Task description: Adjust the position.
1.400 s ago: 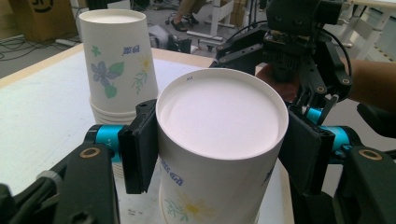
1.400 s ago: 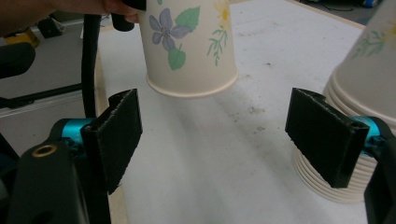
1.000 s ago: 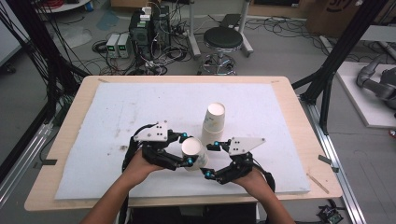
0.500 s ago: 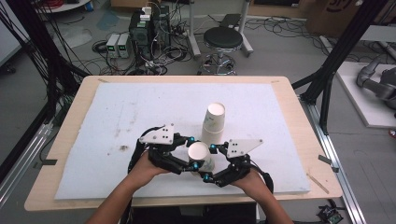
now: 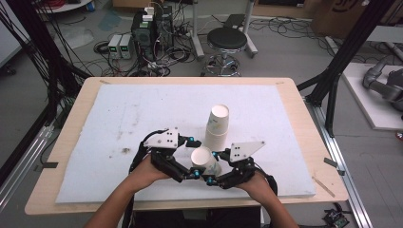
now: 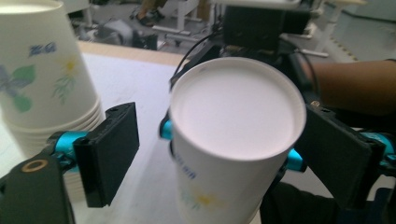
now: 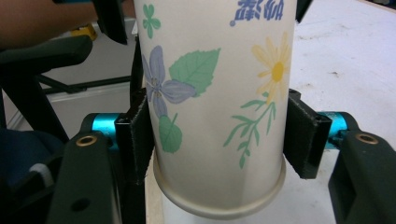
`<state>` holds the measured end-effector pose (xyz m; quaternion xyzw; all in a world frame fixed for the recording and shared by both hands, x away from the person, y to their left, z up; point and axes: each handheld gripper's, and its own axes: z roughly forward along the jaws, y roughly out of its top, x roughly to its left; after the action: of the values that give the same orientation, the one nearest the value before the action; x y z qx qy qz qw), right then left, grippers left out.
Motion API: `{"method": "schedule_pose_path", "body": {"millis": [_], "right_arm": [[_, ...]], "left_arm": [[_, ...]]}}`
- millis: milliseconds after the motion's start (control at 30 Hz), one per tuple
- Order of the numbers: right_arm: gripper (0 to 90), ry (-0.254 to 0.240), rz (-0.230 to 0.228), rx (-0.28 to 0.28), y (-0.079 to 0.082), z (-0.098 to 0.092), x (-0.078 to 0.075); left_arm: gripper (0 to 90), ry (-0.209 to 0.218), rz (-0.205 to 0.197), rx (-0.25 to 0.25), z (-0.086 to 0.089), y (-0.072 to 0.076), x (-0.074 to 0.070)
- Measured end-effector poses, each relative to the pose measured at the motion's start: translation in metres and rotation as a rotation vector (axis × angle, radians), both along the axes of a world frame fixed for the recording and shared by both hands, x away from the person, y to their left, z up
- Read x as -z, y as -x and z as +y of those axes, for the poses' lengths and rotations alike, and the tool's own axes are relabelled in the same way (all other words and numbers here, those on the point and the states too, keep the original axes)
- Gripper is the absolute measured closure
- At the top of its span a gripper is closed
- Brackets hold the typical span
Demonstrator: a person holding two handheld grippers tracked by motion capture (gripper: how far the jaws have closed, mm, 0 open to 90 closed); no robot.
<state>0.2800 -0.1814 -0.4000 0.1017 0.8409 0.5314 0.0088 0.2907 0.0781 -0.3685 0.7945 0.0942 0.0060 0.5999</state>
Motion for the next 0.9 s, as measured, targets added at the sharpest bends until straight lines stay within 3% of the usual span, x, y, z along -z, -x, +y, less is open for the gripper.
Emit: {"method": "schedule_pose_path", "body": {"millis": [233,567,800,900], "right_arm": [[37.8,0.085,-0.014,-0.007,-0.001,0.000,-0.005],[37.2,0.280,-0.069,-0.039,-0.007,0.014,-0.020],[36.3,0.374,-0.074,-0.065,-0.011,0.023,-0.027],[36.3,0.410,-0.076,-0.075,-0.011,0.027,-0.029]], "left_arm": [[14.7,-0.025,-0.004,0.000,0.012,-0.001,-0.006],[14.9,-0.136,-0.010,0.028,0.014,-0.004,-0.009],[15.3,-0.209,-0.019,0.051,0.009,-0.004,-0.008],[15.6,-0.221,-0.018,0.057,0.008,-0.005,-0.008]]}}
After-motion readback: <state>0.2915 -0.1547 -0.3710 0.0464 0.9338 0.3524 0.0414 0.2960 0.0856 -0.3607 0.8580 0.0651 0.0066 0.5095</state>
